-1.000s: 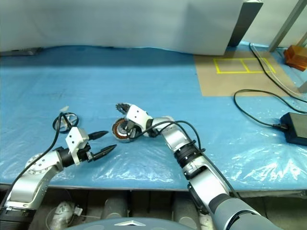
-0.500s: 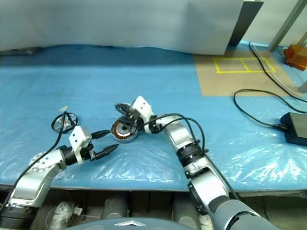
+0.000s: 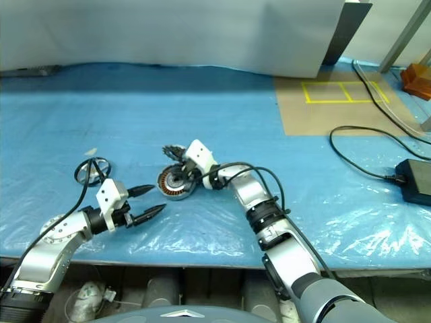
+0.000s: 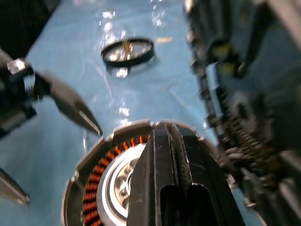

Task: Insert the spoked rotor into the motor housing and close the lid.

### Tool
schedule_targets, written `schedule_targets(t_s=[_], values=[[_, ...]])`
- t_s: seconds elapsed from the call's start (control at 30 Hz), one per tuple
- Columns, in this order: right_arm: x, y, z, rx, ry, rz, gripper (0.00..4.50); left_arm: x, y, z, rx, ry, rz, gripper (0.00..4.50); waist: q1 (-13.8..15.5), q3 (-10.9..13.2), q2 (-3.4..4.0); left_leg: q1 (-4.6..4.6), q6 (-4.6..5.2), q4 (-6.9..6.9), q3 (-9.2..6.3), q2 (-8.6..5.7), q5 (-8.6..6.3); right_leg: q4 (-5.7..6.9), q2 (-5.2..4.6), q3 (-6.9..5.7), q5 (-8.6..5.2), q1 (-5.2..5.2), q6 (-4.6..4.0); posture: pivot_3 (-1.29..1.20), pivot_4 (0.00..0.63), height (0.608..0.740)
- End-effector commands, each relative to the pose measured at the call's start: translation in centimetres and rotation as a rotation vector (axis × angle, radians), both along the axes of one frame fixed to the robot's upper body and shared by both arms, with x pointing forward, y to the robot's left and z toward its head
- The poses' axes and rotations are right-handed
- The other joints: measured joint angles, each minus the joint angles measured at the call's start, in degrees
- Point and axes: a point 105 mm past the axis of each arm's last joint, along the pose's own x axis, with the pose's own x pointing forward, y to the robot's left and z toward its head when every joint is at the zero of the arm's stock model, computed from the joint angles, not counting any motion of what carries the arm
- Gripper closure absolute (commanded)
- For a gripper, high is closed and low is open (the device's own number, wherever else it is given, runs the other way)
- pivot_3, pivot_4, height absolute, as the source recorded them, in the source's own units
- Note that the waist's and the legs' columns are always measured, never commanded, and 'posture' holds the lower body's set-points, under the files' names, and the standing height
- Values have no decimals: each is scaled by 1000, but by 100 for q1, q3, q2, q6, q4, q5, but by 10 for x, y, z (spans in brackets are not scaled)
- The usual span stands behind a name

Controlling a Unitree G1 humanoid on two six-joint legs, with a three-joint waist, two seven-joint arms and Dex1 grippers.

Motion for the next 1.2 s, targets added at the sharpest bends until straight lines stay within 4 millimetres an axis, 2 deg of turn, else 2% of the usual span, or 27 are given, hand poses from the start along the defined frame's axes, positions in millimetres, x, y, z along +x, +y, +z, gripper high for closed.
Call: schedule_targets(t_s=[0.03,0.2,0.27,0.37,0.53,0.6,0.67,0.83,0.93,1.03,1.1,1.2], values=[[-10,14,17,30,-55,74,4426,2,1,9,8,-38,-5,1019,-8,0,0,0,0,-2,0,1,0,0,1,-1,0,-1,0,0,150,740],[-13,12,-27,-188,-106,74,4426,3,3,10,9,-40,-3,1019,-10,0,0,0,-6,-8,-1,1,-3,-1,2,-4,-1,-3,-2,0,150,740],[-12,8,-34,-213,-100,64,4426,5,8,12,4,-42,22,1019,-10,0,0,0,-8,-8,0,-1,-4,-1,1,-3,-2,-2,-3,0,150,740],[-9,4,-30,-202,-106,51,4426,10,18,16,4,-50,64,1019,-10,-1,-1,5,-8,-6,0,-1,-5,-1,1,-2,-2,2,-3,0,150,740],[-7,-5,15,22,-94,45,4426,27,55,42,-46,-67,209,1019,23,1,-2,1,-8,3,-2,0,-4,1,1,-2,-2,3,-3,0,150,740],[-7,-15,29,59,-69,45,4426,33,70,52,-38,-75,253,1019,10,1,-3,-2,-8,9,-3,0,-4,3,2,-1,-1,1,-2,0,150,740],[-9,-28,33,33,-66,55,4426,38,84,59,-4,-58,277,1019,11,0,-4,-1,-8,9,-4,0,-4,5,4,-1,-1,1,-2,0,150,740],[-12,-60,30,-22,-29,26,4426,57,115,73,97,-25,375,1019,33,-1,-6,0,-10,3,-9,0,-4,8,8,-4,1,2,1,0,150,740],[-14,-78,18,-63,-15,-24,4426,65,138,72,156,-8,472,1019,41,-1,-7,-2,-13,2,-9,-2,-6,3,7,-4,9,1,16,0,150,740],[-13,-90,8,-80,4,-91,4426,65,154,67,218,-3,535,1019,14,-1,-6,-2,-18,0,-9,-2,-9,-1,7,-3,10,1,17,0,150,740],[-14,-95,0,-88,23,-133,4426,63,162,71,213,-10,554,1019,4,-1,-8,-3,-20,-3,-10,1,-10,-1,9,-4,10,-2,18,0,150,740],[-15,-98,-7,-89,44,-169,4426,58,169,71,235,42,543,1019,11,-1,-9,-4,-21,-4,-12,1,-10,0,9,-7,9,-2,16,0,150,740]])
